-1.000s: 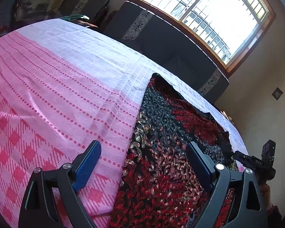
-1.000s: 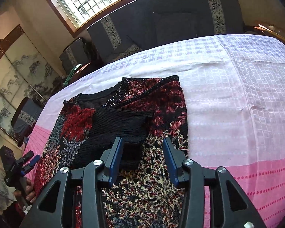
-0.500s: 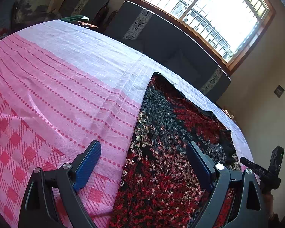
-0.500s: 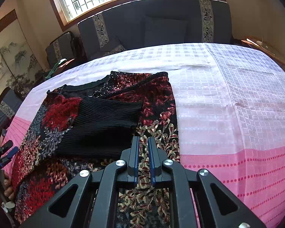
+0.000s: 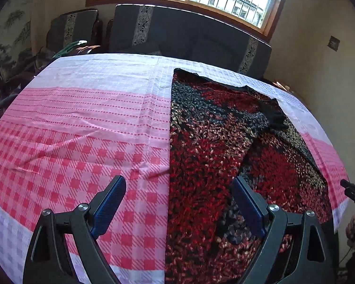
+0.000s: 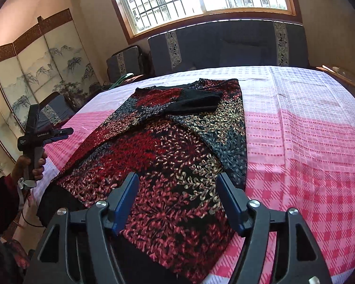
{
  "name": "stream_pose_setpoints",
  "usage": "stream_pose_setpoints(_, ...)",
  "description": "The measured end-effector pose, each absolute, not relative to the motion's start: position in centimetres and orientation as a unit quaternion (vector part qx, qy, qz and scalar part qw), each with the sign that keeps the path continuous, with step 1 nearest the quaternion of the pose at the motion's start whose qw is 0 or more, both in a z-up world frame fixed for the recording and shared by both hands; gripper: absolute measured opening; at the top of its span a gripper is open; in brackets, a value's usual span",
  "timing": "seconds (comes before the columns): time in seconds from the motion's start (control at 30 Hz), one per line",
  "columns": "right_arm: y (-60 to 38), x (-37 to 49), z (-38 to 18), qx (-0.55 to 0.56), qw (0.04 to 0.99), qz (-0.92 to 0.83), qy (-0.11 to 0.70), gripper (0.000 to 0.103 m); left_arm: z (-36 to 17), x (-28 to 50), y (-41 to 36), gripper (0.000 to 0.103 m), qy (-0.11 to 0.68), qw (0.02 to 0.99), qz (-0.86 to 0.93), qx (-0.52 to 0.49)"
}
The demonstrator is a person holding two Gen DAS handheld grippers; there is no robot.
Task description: Fold small clothes
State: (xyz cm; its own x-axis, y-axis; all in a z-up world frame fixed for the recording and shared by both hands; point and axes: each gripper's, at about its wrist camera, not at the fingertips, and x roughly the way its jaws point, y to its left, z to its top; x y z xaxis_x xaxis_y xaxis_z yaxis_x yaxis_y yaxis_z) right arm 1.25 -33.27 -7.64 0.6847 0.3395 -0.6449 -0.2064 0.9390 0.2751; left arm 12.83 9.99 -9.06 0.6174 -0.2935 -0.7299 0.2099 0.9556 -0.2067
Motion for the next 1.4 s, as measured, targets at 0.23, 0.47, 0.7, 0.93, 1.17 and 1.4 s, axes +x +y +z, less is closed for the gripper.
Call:
stream_pose_setpoints(0.23, -36.1, -3.9, -10.3, 0.144, 0.896, 0.116, 0.404, 0.047, -7.9, 5.0, 9.1, 0.091, 0.368, 0.916, -0.152, -0.039)
stream_pose_setpoints(0.47, -34.1, -7.3, -11.6, 0.144, 0.886, 0.136, 0.419, 0.046, -8.2, 1.9, 9.3, 0.091, 0.361, 0.921, -0.148, -0.016)
stream_pose_setpoints(0.7, -31.9, -9.5, -13.0, 0.162, 0.873, 0.158, 0.433, 0.046, -9.6, -0.6, 9.3, 0.091, 0.369, 0.918, -0.146, -0.008)
stream_pose_setpoints(0.93, -29.9, -9.8, -14.8, 0.169, 0.849, 0.166, 0.472, 0.038, -10.1, -2.0, 10.1, 0.091, 0.365, 0.919, -0.143, -0.031)
stream_pose_setpoints(1.17, -29.9, -9.5, -15.8, 0.203, 0.839, 0.171, 0.475, 0.004, -9.8, -2.9, 11.5, 0.091, 0.371, 0.918, -0.132, -0.047)
stream_pose_setpoints(1.4, -32.2, -12.3, -10.8, 0.204, 0.872, 0.157, 0.416, 0.003, -9.4, -3.3, 13.2, 0.091, 0.382, 0.909, -0.137, -0.088)
